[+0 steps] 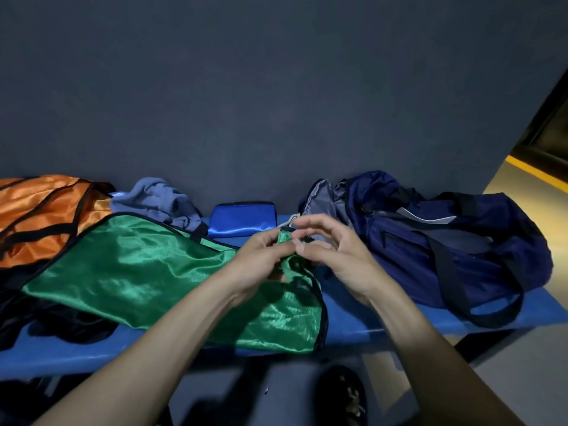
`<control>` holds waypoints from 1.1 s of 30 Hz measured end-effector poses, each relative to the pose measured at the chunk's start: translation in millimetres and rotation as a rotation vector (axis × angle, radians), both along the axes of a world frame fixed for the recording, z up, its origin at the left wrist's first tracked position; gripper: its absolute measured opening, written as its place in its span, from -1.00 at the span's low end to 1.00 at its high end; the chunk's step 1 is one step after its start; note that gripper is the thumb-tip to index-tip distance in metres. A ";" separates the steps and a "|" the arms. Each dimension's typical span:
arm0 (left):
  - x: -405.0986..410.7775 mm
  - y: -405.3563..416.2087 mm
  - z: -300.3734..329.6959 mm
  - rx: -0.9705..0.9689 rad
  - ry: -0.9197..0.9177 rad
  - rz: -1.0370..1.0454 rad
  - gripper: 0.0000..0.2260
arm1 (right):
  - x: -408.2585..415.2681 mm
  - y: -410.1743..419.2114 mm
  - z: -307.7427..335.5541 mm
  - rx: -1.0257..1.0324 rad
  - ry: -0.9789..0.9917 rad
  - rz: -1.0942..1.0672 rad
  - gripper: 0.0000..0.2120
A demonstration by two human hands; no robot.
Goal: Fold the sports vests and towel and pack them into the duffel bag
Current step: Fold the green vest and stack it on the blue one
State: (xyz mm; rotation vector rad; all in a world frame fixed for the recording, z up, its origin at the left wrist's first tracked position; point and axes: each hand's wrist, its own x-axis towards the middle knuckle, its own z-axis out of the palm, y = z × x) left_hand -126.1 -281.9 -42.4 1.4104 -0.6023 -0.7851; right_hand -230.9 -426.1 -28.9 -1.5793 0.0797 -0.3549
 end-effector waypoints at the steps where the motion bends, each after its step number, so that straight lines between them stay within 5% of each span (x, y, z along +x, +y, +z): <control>1: 2.5 0.7 -1.5 -0.016 -0.043 0.027 -0.87 | 1.1 -1.9 0.0 0.014 0.009 -0.023 -0.61; 5: 11.2 6.7 -3.1 -0.023 -0.202 0.164 -0.93 | 6.4 -9.8 0.9 0.162 0.054 -0.109 -0.65; 9: 16.6 11.4 -2.4 0.018 -0.321 0.231 -0.71 | 5.9 -10.7 6.1 0.329 0.048 -0.108 -0.65; 16: 10.3 8.2 1.2 0.082 -0.380 0.124 -0.77 | 8.0 -11.4 4.9 0.309 -0.042 -0.106 -0.65; 20: 11.6 5.5 2.9 0.048 -0.378 0.167 -0.85 | 17.2 -12.4 8.4 0.090 -0.065 -0.125 -0.55; 26: 17.4 -1.0 7.8 -0.037 -0.366 0.351 -0.80 | 22.1 -23.0 16.4 -0.759 -0.168 -0.234 -0.50; 33: 16.5 -13.5 10.6 -0.048 -0.381 0.398 -0.89 | 18.9 -29.0 14.4 -0.982 -0.201 -0.400 -0.75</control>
